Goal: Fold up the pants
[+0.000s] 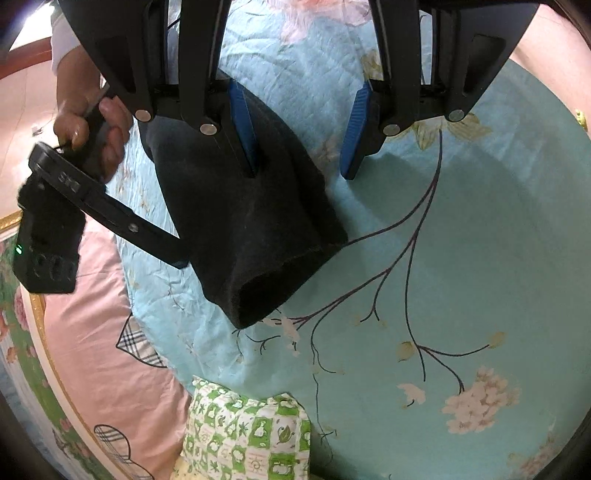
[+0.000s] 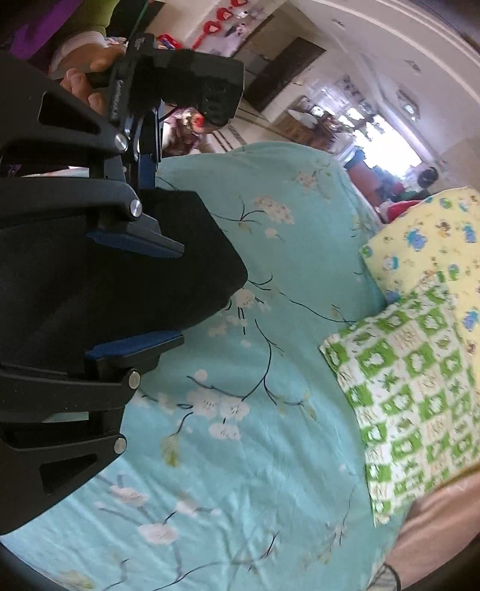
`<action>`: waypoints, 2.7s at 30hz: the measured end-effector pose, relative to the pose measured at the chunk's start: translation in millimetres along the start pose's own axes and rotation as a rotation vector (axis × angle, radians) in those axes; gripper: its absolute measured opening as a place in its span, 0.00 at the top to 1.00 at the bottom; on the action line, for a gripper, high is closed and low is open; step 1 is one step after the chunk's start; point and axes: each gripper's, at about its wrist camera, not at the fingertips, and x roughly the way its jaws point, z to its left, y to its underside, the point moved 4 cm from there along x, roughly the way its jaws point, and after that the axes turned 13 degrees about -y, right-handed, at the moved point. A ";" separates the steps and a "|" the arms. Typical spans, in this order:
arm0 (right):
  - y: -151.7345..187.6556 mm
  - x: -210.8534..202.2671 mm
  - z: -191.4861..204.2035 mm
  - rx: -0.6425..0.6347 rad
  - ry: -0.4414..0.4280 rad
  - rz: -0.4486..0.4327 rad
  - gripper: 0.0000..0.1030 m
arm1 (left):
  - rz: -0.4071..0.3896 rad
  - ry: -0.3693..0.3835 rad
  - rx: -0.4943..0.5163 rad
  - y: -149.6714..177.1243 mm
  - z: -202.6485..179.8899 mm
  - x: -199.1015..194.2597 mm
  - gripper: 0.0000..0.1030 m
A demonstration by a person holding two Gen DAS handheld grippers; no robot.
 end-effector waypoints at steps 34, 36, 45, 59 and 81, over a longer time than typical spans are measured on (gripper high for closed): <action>-5.6 -36.8 24.6 -0.043 -0.056 -0.052 0.80 | -0.145 0.084 0.144 3.4 -71.5 -60.0 0.82; -0.3 -55.1 29.0 -0.031 -0.063 -0.093 0.80 | -0.165 0.098 0.187 10.3 -88.2 -71.6 0.82; 42.1 -147.8 44.5 0.010 -0.026 -0.283 0.81 | -0.189 0.207 0.369 49.1 -170.8 -101.4 0.82; 122.6 -226.0 44.2 0.103 0.027 -0.473 0.82 | -0.142 0.279 0.551 114.6 -244.0 -108.8 0.82; 242.7 -278.8 10.4 0.267 0.043 -0.669 0.82 | -0.013 0.270 0.777 203.8 -316.2 -61.1 0.82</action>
